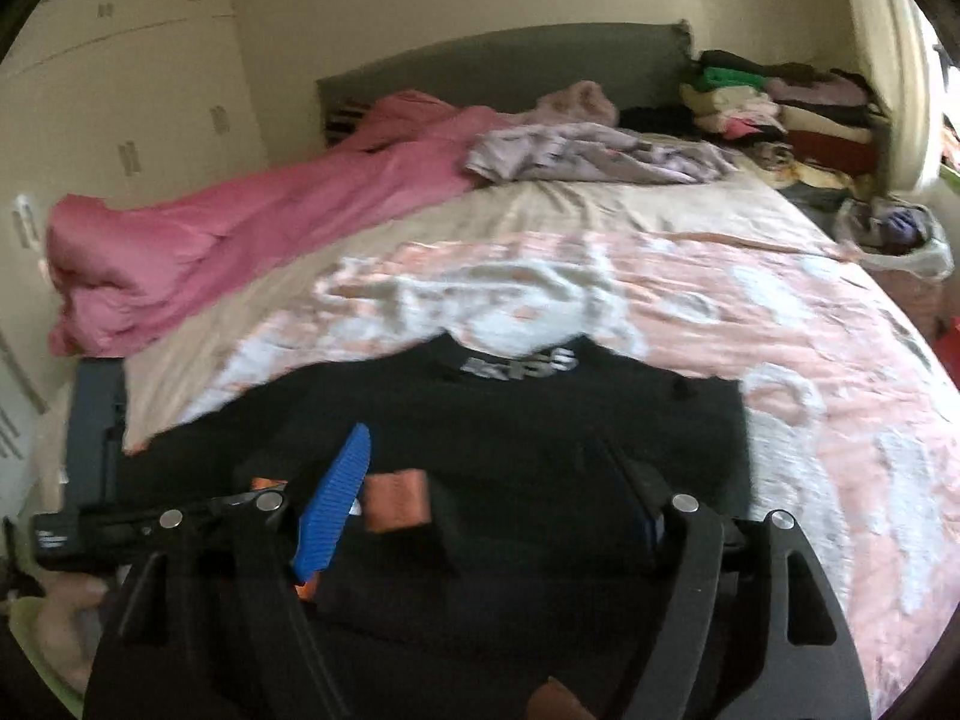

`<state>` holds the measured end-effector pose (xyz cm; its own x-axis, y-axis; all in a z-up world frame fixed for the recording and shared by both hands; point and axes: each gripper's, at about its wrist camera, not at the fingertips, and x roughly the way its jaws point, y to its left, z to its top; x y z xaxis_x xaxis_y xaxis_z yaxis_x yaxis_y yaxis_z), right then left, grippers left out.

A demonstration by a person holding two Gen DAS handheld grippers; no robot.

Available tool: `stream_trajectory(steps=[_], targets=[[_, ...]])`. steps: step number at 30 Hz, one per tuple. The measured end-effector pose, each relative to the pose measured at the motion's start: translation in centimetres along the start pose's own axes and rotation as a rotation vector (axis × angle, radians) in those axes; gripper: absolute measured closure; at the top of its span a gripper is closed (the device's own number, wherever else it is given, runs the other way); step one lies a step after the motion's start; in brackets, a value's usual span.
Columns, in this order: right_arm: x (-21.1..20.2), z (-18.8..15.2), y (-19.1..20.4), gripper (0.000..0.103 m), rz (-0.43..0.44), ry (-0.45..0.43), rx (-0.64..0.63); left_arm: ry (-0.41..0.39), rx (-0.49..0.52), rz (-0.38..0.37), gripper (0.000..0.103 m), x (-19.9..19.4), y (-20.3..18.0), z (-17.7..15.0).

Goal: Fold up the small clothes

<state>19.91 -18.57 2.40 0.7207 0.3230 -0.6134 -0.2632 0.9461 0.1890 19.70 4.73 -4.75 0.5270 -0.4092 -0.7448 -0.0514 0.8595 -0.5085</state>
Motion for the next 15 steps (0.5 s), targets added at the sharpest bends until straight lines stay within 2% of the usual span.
stream_trajectory(steps=[2,4,6,10,15], targets=[[-0.1,-0.6,-1.5,0.03,-0.027,0.008,0.023,0.02,0.004,0.024,0.04,0.8,-0.2,-0.5],[-0.1,-1.0,-2.4,0.03,-0.044,0.012,0.036,0.023,0.003,0.035,0.059,1.2,-0.2,-0.7],[-0.1,-1.4,-3.1,0.03,-0.064,0.013,0.04,0.02,0.015,0.059,0.091,1.7,-0.3,-0.8],[-0.3,-2.1,-5.2,0.03,-0.097,0.014,0.06,-0.008,0.066,0.064,0.095,1.3,-1.4,-0.2],[-0.9,-2.4,-8.6,0.03,-0.158,0.01,0.117,-0.102,0.132,0.048,0.096,-1.2,-3.4,1.2]])
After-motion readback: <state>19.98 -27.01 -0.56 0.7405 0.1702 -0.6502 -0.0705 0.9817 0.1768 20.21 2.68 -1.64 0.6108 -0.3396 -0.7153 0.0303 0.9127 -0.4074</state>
